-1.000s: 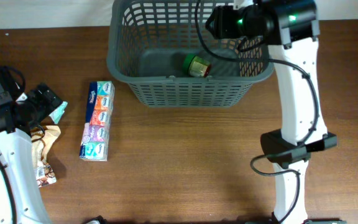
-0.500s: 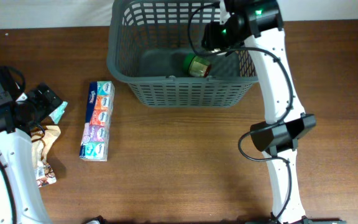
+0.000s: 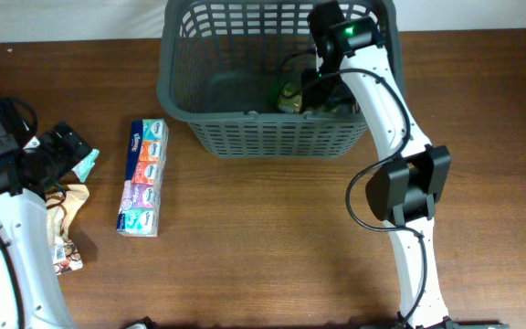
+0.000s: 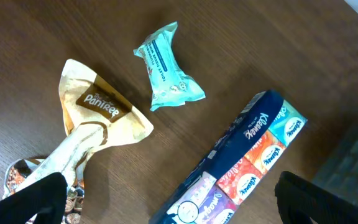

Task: Pack container
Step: 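Lower the tuna can into the basket beside the jar and release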

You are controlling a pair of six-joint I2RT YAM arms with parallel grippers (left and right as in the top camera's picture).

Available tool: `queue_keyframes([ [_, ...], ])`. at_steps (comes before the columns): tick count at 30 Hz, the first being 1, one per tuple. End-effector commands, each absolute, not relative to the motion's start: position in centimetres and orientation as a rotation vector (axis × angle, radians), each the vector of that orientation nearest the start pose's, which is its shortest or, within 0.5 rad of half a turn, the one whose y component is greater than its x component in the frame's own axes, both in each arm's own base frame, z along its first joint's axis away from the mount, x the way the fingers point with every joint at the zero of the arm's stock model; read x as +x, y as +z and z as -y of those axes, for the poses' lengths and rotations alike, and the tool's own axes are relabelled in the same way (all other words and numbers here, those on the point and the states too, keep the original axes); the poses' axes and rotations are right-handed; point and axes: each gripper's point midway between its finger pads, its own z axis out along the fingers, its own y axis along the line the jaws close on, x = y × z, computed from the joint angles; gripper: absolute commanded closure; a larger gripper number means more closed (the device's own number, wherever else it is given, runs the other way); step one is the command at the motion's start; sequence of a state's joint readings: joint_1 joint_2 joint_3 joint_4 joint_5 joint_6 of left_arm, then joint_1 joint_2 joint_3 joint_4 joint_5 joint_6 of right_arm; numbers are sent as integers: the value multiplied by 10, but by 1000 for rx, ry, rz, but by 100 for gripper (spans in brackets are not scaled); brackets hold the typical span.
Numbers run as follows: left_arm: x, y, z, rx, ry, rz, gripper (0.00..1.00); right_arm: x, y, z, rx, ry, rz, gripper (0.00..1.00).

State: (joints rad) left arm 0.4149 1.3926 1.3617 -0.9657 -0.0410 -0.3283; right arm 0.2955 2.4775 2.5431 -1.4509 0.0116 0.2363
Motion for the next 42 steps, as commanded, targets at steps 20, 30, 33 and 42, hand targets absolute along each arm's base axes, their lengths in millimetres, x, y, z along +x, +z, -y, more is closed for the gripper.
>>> queue_keyframes([
  [20,321,224,-152,-941,101,-2377,0,487,87,-141,-75,6,-3007,30],
  [30,321,224,-152,-941,101,-2377,0,486,87,-141,-75,6,-3007,20],
  [33,321,224,-152,-941,101,-2377,0,486,87,-141,-76,6,-3008,19],
  [42,321,224,-152,-941,101,-2377,0,499,146,-146,-141,58,-2871,10],
])
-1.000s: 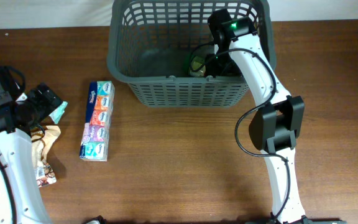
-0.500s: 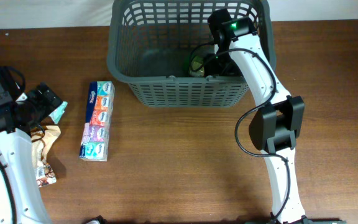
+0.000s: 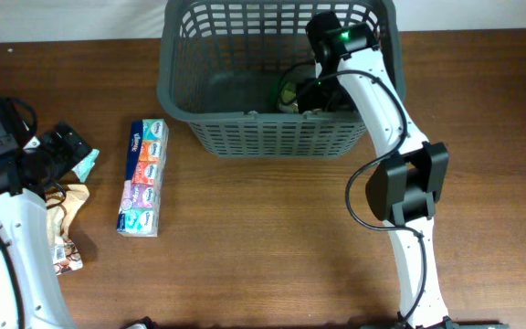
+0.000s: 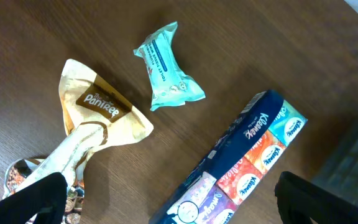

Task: Pack container
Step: 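Lower the tuna can into the basket beside the jar and release, then raise the right gripper out of the basket and retract it right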

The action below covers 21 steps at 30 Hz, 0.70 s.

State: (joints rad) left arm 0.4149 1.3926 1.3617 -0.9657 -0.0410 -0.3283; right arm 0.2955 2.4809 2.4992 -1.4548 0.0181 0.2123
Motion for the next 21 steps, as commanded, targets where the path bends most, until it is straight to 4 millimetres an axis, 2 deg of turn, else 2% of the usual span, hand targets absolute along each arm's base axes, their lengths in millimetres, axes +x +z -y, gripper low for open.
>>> queue_keyframes([
  [1,321,224,-152,-941,101,-2377,0,502,163,-149,-141,86,-2829,9],
  [3,321,224,-152,-941,100,-2377,1,506,198,-155,-148,154,-2738,7],
  [7,321,224,-152,-941,101,-2377,0,506,287,-158,-144,258,-2502,3],
  [8,321,224,-152,-941,101,-2377,0,500,318,-152,-131,269,-2421,1],
  [9,321,224,-152,-941,101,-2377,1,495,340,-146,-119,277,-2365,1],
  [12,321,224,-152,-941,101,-2377,0,478,386,-120,-58,276,-2269,1],
  [13,321,224,-152,-941,101,-2377,0,465,412,-94,-1,256,-2218,1],
  [16,321,224,-152,-941,101,-2377,0,443,432,-35,209,169,-2183,1],
  [19,321,224,-152,-941,101,-2377,0,416,435,28,417,63,-2185,1],
  [21,321,224,-152,-941,100,-2377,0,407,440,51,459,72,-2175,1],
])
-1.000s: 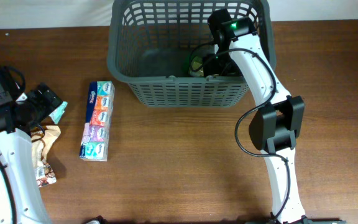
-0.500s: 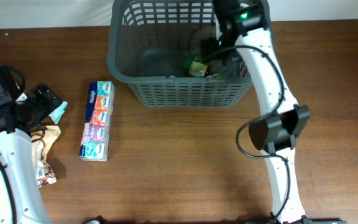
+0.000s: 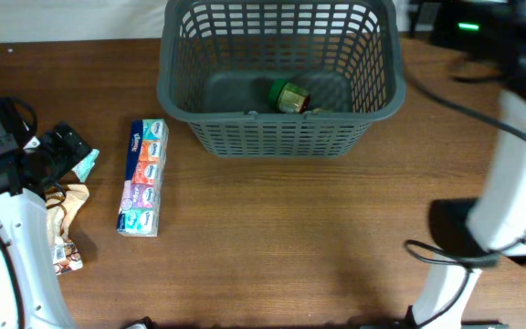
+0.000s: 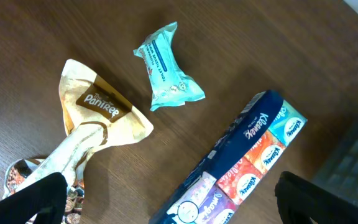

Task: Pack container
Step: 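Raise the right gripper out of the basket and retract it right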

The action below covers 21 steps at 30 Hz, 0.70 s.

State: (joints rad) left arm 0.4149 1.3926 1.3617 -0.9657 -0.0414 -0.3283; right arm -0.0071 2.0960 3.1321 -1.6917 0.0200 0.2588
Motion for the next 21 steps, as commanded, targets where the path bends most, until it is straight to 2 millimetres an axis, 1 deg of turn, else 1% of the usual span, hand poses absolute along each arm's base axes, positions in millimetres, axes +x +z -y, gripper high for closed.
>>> queue_keyframes([
  [1,321,224,-152,-941,100,-2377,0,403,442,62,495,71,-2161,1],
  [2,321,224,-152,-941,101,-2377,0,398,445,74,525,74,-2146,1],
  [4,321,224,-152,-941,100,-2377,0,390,451,91,566,84,-2120,1],
  [7,321,224,-152,-941,101,-2377,0,379,454,117,626,42,-2092,1],
  [10,321,224,-152,-941,101,-2377,0,373,450,139,672,3,-2093,1],
  [12,321,224,-152,-941,101,-2377,0,373,442,148,707,-7,-2116,1],
  [14,321,224,-152,-941,101,-2377,0,374,427,158,746,-27,-2161,1],
  [16,321,224,-152,-941,100,-2377,0,373,406,172,807,-86,-2223,1],
  [19,321,224,-152,-941,101,-2377,0,368,363,193,911,-233,-2357,1],
  [20,321,224,-152,-941,100,-2377,0,367,348,196,938,-254,-2402,1],
  [21,321,224,-152,-941,101,-2377,0,364,326,199,997,-253,-2464,1],
])
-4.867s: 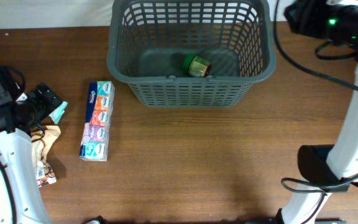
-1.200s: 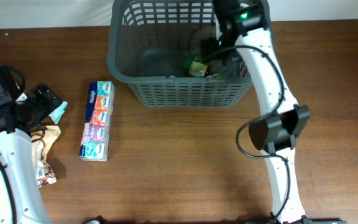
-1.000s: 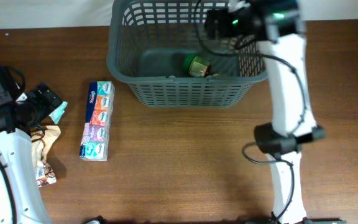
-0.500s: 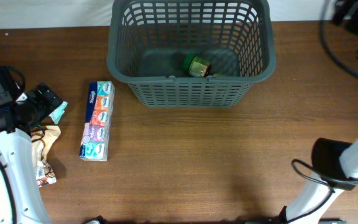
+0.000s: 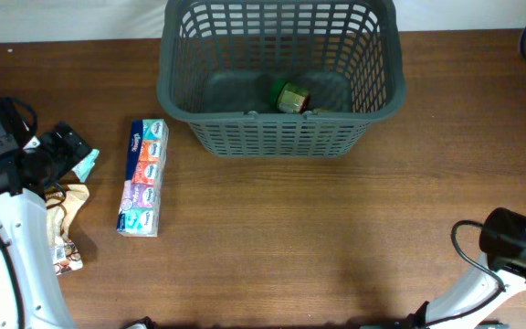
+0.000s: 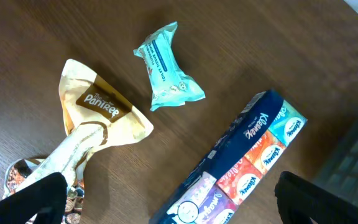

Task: Pack container
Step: 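Raise the right gripper out of the basket and retract it right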

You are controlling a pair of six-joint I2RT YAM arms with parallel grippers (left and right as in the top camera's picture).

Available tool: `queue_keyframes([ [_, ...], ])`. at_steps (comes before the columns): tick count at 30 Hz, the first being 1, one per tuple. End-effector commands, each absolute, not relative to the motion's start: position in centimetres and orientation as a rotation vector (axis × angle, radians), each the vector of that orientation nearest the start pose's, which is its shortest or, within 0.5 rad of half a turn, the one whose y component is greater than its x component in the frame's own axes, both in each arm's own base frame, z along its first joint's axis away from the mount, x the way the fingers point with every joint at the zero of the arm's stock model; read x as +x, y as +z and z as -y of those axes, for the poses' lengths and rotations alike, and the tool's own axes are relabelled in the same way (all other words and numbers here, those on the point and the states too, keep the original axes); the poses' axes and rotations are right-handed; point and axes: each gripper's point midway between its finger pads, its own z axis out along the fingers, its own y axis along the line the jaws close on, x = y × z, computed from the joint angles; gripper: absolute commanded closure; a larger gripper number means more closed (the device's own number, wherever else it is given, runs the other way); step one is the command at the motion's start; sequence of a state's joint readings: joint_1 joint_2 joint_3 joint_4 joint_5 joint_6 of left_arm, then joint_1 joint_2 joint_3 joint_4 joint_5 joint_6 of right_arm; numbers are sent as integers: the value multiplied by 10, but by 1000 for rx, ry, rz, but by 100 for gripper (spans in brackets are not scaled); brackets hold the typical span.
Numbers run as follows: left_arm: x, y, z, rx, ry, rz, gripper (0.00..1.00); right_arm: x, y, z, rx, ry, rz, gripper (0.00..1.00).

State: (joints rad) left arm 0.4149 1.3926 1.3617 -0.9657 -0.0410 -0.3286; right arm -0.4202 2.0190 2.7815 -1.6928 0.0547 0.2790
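Note:
A grey plastic basket stands at the table's far middle with a small green and gold item lying inside. A long pack of tissue packets lies left of it, also the tissue pack in the left wrist view. A teal wrapped bar and a beige Pantree bag lie on the wood. My left gripper hangs open high above these, nothing between its fingers. The left arm is at the left edge. Only the right arm's base part shows; its gripper is out of view.
A colourful snack packet lies under the beige bag at the left edge. A black cable shows at the top right corner. Brown wood table spreads before the basket.
The right arm has gone further out of the overhead view: only its lower part at the bottom right corner remains. The left arm and all items are unchanged.
My right gripper was down inside the basket at the green and gold item, and still there at the following moment. Then the arm stood at the right edge, the item left in the basket. Now it is nearly out of view. The left gripper stayed open and still.

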Motion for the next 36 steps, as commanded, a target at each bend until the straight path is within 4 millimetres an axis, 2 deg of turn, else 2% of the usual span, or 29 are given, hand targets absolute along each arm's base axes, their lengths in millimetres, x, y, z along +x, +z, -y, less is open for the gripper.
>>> queue_keyframes([
  [1,321,224,-152,-941,101,-2376,0,362,312,201,1033,-251,-2500,1],
  [3,321,224,-152,-941,101,-2377,0,358,284,205,1086,-251,-2573,1],
  [6,321,224,-152,-941,100,-2377,0,352,254,210,1132,-274,-2651,1],
  [9,321,224,-152,-941,101,-2377,0,345,233,212,1166,-274,-2708,1],
  [13,321,224,-152,-941,101,-2377,0,339,215,215,1196,-273,-2748,1],
  [17,321,224,-152,-941,100,-2377,0,338,209,214,1200,-273,-2763,1],
  [36,323,225,-151,-942,86,-2370,0,341,209,215,1196,-272,-2753,1],
])
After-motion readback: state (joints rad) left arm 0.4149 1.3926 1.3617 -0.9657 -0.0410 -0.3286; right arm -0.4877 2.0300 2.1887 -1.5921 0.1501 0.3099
